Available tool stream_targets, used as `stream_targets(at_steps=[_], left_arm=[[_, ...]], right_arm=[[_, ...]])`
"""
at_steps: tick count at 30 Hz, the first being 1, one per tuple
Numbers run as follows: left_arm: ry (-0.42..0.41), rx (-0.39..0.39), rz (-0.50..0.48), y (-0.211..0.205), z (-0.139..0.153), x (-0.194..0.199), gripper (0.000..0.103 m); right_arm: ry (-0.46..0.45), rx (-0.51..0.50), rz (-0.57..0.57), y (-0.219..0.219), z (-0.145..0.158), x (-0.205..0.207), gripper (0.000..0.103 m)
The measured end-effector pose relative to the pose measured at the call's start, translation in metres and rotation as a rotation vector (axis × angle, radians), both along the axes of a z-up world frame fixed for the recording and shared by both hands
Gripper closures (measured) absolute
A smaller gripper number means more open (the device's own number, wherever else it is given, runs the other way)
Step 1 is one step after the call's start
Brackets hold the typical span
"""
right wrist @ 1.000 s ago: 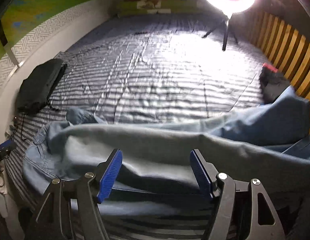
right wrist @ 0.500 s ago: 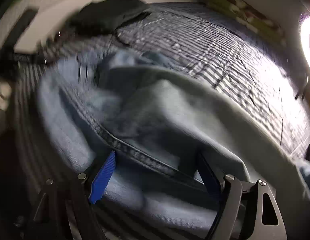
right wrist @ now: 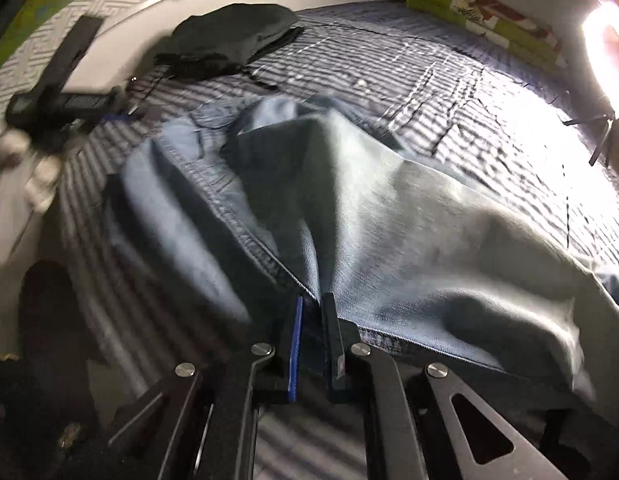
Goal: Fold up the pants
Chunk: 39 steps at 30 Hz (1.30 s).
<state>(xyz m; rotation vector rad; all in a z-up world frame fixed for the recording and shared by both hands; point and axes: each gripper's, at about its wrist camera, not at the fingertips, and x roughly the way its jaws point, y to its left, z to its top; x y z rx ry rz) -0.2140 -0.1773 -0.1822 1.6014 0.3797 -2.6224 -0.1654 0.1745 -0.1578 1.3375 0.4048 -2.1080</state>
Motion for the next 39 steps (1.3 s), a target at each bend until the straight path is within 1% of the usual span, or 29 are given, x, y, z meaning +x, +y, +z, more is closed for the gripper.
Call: stream_targets(at_steps=[2,5,7,9,10,11,12,13,14,15,16,17,18,19,20,21,22,23,24,25,26,29,32,33,34,35,36,37,39], left_arm=[[-0.007,-0.005,-0.010,0.005,0.002,-0.012,0.023],[-0.031,-0.020,-0.057,0.022,-0.005,-0.035,0.022],[-0.065,-0.012,-0.090,0.033,-0.018,-0.048,0.022],[-0.103,-0.021,-0.093,0.042,-0.033,-0.057,0.021],[-0.118,-0.021,-0.090,0.045,-0.040,-0.059,0.021],[-0.129,-0.010,-0.087,0.048,-0.046,-0.060,0.021],[-0.136,0.005,-0.083,0.049,-0.051,-0.060,0.021],[-0.137,0.013,-0.077,0.050,-0.055,-0.059,0.023],[-0.133,0.018,-0.077,0.051,-0.057,-0.057,0.027],[-0.133,0.020,-0.090,0.053,-0.059,-0.055,0.047],[-0.136,0.002,-0.097,0.055,-0.059,-0.054,0.058],[-0.126,-0.006,-0.102,0.056,-0.056,-0.051,0.062],[-0.115,-0.013,-0.109,0.056,-0.052,-0.048,0.073],[-0.106,-0.013,-0.109,0.056,-0.048,-0.044,0.078],[-0.093,-0.008,-0.108,0.054,-0.042,-0.040,0.080],[-0.080,0.005,-0.109,0.052,-0.036,-0.034,0.082],[-0.066,0.019,-0.109,0.049,-0.029,-0.028,0.083],[-0.055,0.028,-0.110,0.047,-0.022,-0.022,0.083],[-0.046,0.036,-0.109,0.044,-0.015,-0.014,0.083],[-0.037,0.044,-0.110,0.040,-0.009,-0.005,0.084],[-0.026,0.053,-0.109,0.037,-0.002,0.003,0.084],[0.002,0.087,-0.117,0.036,0.015,0.039,0.084],[-0.011,0.111,-0.142,0.041,0.013,0.070,0.084],[-0.023,0.117,-0.150,0.042,0.010,0.078,0.084],[-0.039,0.130,-0.159,0.045,0.008,0.088,0.084],[-0.059,0.145,-0.174,0.049,0.003,0.098,0.084],[-0.069,0.151,-0.183,0.050,-0.002,0.105,0.084],[-0.077,0.147,-0.192,0.054,-0.005,0.112,0.084],[-0.086,0.116,-0.206,0.060,-0.011,0.121,0.084]], right_arm=[[-0.037,-0.023,0.022,0.007,0.004,0.009,0.095],[-0.098,-0.058,0.043,0.011,0.007,0.021,0.095],[-0.127,-0.042,0.088,0.010,0.005,0.038,0.095],[-0.138,-0.007,0.142,0.007,0.000,0.059,0.095],[-0.164,-0.014,0.156,0.007,-0.003,0.066,0.103],[-0.231,-0.056,0.163,0.009,-0.007,0.074,0.103],[-0.256,-0.069,0.163,0.011,-0.010,0.081,0.103],[-0.256,-0.051,0.165,0.010,-0.014,0.088,0.103],[-0.214,0.004,0.161,0.009,-0.017,0.095,0.103],[-0.187,0.025,0.151,0.009,-0.017,0.096,0.103],[-0.173,0.025,0.133,0.012,-0.015,0.094,0.103],[-0.159,0.005,0.097,0.016,-0.009,0.086,0.103],[-0.132,-0.003,0.066,0.019,-0.003,0.079,0.099],[-0.087,-0.009,0.025,0.024,0.007,0.069,0.089],[-0.047,-0.020,-0.004,0.029,0.016,0.061,0.080],[0.000,-0.031,-0.031,0.032,0.025,0.052,0.053],[0.050,-0.035,-0.045,0.034,0.033,0.043,0.029],[0.121,-0.027,-0.055,0.034,0.040,0.031,0.025],[0.196,-0.002,-0.062,0.033,0.045,0.019,0.025],[0.238,0.026,-0.067,0.030,0.046,0.010,0.025],[0.255,0.051,-0.068,0.025,0.042,-0.005,0.025],[0.192,0.054,-0.032,0.011,0.024,-0.030,0.024],[0.132,0.097,0.028,-0.004,-0.006,-0.036,0.024],[0.095,0.109,0.055,-0.008,-0.017,-0.033,0.027],[0.057,0.116,0.080,-0.011,-0.028,-0.026,0.045],[0.038,0.126,0.092,-0.011,-0.033,-0.018,0.059],[0.023,0.164,0.096,-0.010,-0.040,-0.008,0.082],[0.023,0.204,0.099,-0.005,-0.047,0.004,0.095],[0.000,0.230,0.112,0.005,-0.055,0.024,0.099]])
